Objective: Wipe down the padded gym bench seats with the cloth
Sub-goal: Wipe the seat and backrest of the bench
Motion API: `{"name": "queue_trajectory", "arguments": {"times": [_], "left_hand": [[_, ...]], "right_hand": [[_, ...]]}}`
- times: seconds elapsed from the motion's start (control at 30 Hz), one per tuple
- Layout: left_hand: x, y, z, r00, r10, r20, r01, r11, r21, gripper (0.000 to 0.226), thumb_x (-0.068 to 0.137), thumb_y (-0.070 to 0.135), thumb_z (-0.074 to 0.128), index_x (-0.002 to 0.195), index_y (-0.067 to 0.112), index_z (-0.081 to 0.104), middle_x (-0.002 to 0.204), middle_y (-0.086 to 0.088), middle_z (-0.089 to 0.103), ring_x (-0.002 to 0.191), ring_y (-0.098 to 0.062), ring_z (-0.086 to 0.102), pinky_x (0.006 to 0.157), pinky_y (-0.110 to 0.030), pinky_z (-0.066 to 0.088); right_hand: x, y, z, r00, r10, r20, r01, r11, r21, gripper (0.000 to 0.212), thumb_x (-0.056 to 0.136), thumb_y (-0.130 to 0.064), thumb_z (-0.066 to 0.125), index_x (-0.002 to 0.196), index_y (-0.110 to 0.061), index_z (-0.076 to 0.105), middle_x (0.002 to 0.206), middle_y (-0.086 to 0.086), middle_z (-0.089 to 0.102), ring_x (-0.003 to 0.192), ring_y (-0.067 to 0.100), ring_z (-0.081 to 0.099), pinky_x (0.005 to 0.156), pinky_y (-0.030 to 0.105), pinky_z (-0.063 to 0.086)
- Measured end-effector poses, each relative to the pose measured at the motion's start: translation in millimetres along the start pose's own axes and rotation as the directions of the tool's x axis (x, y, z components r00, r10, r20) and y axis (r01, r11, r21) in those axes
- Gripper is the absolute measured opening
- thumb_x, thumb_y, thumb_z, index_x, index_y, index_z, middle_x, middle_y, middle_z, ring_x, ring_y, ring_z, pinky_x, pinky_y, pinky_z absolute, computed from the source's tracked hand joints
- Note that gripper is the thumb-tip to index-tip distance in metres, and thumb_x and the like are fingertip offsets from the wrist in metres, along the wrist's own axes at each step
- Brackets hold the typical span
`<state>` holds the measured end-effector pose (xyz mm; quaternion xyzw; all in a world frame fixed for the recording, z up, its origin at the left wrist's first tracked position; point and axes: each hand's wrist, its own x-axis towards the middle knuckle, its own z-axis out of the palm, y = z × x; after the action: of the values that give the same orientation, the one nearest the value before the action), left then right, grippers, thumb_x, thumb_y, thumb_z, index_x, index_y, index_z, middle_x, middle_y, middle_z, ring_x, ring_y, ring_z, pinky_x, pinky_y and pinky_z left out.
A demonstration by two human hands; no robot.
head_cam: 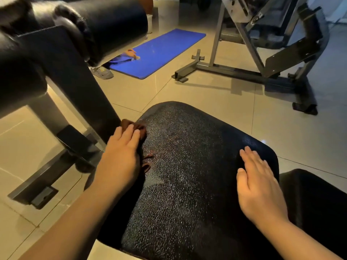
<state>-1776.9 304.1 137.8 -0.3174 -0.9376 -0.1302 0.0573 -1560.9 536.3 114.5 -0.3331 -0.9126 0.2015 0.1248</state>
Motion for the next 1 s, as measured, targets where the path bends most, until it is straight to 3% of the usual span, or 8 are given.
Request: {"name": "queue_trajectory", "arguments": {"times": [0.23, 0.37, 0.47, 0.57, 0.67, 0.77, 0.9, 1.0], "left_hand": [[50.9, 35.2, -1.9, 0.992, 0.075, 0.103, -0.087, 0.989, 0.118, 0.079, 0.071, 0.045, 0.024, 0.133, 0.003, 0.05, 0.137, -0.016, 0.049, 0.122, -0.037, 0.039, 0.099, -0.05, 0.036], [5.6, 84.1, 9.7, 0.964, 0.207, 0.166, -0.214, 0.977, 0.023, 0.082, 0.081, 0.05, 0.023, 0.152, 0.011, 0.035, 0.161, -0.005, 0.028, 0.149, -0.029, 0.017, 0.122, -0.045, 0.008], [-51.0, 99.7, 17.6, 0.9, 0.41, 0.147, -0.408, 0.912, -0.042, 0.07, 0.088, 0.036, 0.019, 0.155, 0.019, 0.031, 0.164, 0.004, 0.021, 0.153, -0.021, 0.011, 0.119, -0.034, -0.009], [-83.2, 81.3, 16.7, 0.851, 0.512, 0.117, -0.512, 0.858, -0.03, 0.064, 0.085, 0.024, 0.03, 0.146, 0.019, 0.05, 0.154, 0.001, 0.043, 0.146, -0.026, 0.034, 0.118, -0.047, 0.013], [-94.3, 53.8, 13.5, 0.947, 0.316, 0.063, -0.314, 0.949, -0.03, 0.059, 0.088, 0.022, 0.035, 0.145, 0.019, 0.051, 0.154, -0.002, 0.044, 0.146, -0.03, 0.033, 0.118, -0.053, 0.019], [-86.8, 66.7, 11.8, 0.997, 0.057, 0.043, -0.055, 0.997, -0.048, 0.061, 0.091, 0.022, 0.033, 0.151, 0.015, 0.039, 0.161, -0.006, 0.03, 0.151, -0.034, 0.015, 0.123, -0.051, 0.007], [-92.5, 127.6, 19.8, 0.987, 0.15, 0.061, -0.148, 0.988, -0.032, 0.071, 0.088, 0.028, 0.022, 0.156, 0.011, 0.023, 0.166, -0.007, 0.014, 0.153, -0.029, 0.001, 0.12, -0.041, -0.01], [-106.9, 151.1, 23.7, 0.937, 0.318, 0.141, -0.285, 0.935, -0.213, 0.072, 0.086, 0.03, 0.024, 0.156, 0.015, 0.026, 0.166, 0.001, 0.015, 0.154, -0.02, -0.002, 0.117, -0.032, -0.016]], "right_hand": [[-0.9, -3.5, -5.3, 1.0, 0.017, 0.0, -0.017, 1.0, -0.007, 0.053, 0.108, -0.03, 0.03, 0.16, -0.028, 0.022, 0.167, -0.015, 0.011, 0.139, -0.01, -0.007, 0.117, 0.018, -0.006], [-3.2, -2.9, -5.5, 1.0, 0.017, 0.016, -0.016, 1.0, -0.007, 0.053, 0.108, -0.031, 0.029, 0.16, -0.027, 0.022, 0.167, -0.013, 0.011, 0.15, -0.001, 0.001, 0.12, 0.022, -0.002], [-4.9, -3.6, -7.9, 0.999, 0.02, 0.033, -0.02, 1.0, -0.009, 0.053, 0.108, -0.032, 0.027, 0.161, -0.027, 0.02, 0.168, -0.012, 0.01, 0.153, 0.003, 0.003, 0.119, 0.022, -0.003], [-6.0, -3.3, -8.6, 0.999, 0.011, 0.039, -0.011, 1.0, -0.005, 0.053, 0.109, -0.03, 0.028, 0.161, -0.023, 0.021, 0.168, -0.008, 0.012, 0.154, 0.007, 0.004, 0.117, 0.022, -0.004], [-8.8, -1.4, -8.3, 0.999, -0.002, 0.054, 0.001, 1.0, 0.015, 0.052, 0.109, -0.03, 0.027, 0.16, -0.021, 0.022, 0.168, -0.005, 0.012, 0.155, 0.011, 0.003, 0.118, 0.024, -0.005], [-10.6, 2.8, -6.9, 0.997, -0.018, 0.078, 0.015, 0.999, 0.039, 0.052, 0.11, -0.031, 0.026, 0.161, -0.02, 0.02, 0.169, -0.004, 0.01, 0.155, 0.012, 0.001, 0.121, 0.027, -0.005], [-31.2, -2.6, -14.0, 0.995, -0.003, 0.104, -0.016, 0.982, 0.186, 0.05, 0.11, -0.027, 0.032, 0.159, -0.025, 0.024, 0.168, -0.007, 0.014, 0.154, 0.011, 0.004, 0.119, 0.025, -0.001], [-73.2, -10.1, -22.1, 0.99, 0.062, 0.127, -0.108, 0.911, 0.398, 0.047, 0.109, -0.031, 0.035, 0.155, -0.038, 0.03, 0.165, -0.009, 0.025, 0.153, 0.013, 0.015, 0.125, 0.035, 0.014]]}}
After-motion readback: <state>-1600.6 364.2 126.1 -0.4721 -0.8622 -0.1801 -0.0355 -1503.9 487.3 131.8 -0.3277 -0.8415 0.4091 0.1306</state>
